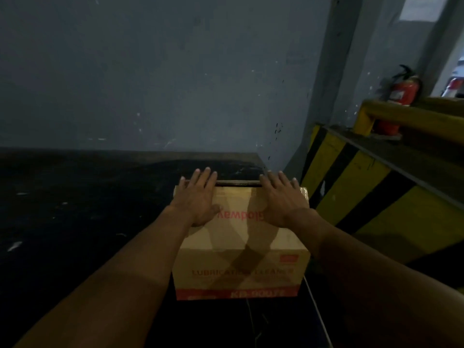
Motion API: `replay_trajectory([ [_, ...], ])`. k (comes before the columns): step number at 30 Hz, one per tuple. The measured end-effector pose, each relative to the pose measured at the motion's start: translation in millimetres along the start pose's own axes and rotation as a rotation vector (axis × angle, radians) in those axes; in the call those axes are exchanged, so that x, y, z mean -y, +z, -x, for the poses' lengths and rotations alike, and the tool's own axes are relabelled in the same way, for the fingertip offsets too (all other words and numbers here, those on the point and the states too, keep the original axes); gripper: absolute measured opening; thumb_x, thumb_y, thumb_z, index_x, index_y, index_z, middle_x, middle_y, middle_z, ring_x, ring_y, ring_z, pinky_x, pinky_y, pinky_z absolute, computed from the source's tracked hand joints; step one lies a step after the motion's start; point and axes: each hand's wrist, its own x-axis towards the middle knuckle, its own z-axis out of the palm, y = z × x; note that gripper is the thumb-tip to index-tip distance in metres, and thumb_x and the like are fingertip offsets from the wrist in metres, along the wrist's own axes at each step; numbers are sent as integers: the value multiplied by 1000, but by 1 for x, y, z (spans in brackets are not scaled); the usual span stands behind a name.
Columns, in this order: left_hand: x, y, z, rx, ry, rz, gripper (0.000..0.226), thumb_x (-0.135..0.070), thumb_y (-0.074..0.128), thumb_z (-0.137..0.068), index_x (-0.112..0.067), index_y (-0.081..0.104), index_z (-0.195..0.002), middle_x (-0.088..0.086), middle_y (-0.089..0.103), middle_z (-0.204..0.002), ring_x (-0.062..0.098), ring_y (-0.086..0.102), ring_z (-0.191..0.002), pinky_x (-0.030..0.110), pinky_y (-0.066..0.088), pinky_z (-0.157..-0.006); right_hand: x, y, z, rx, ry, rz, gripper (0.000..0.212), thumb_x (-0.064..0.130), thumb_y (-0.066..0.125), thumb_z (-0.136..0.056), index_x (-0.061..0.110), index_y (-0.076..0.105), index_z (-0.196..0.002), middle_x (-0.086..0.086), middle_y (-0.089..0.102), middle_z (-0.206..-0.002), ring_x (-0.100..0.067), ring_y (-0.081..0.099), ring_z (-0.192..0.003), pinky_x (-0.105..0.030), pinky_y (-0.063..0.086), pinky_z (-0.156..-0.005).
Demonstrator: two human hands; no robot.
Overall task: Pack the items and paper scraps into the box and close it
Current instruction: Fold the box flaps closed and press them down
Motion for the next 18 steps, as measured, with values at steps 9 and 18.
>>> replay_trajectory([
  [9,-10,65,-52,106,26,68,61,-56,20,-97,-22,28,-147,5,29,-152,23,25,-141,53,5,-117,-14,76,-52,195,10,-216,58,44,25,-97,14,26,-146,-9,23,-156,-31,15,-144,-48,7,-118],
  [18,-20,97,-61,210,-131,199,60,-53,11,-98,-32,-4,-152,-3,-7,-161,19,-8,-147,48,-3,-118,-18,111,-64,184,25,-196,63,52,12,-98,24,5,-153,1,3,-162,-23,0,-148,-42,0,-119],
])
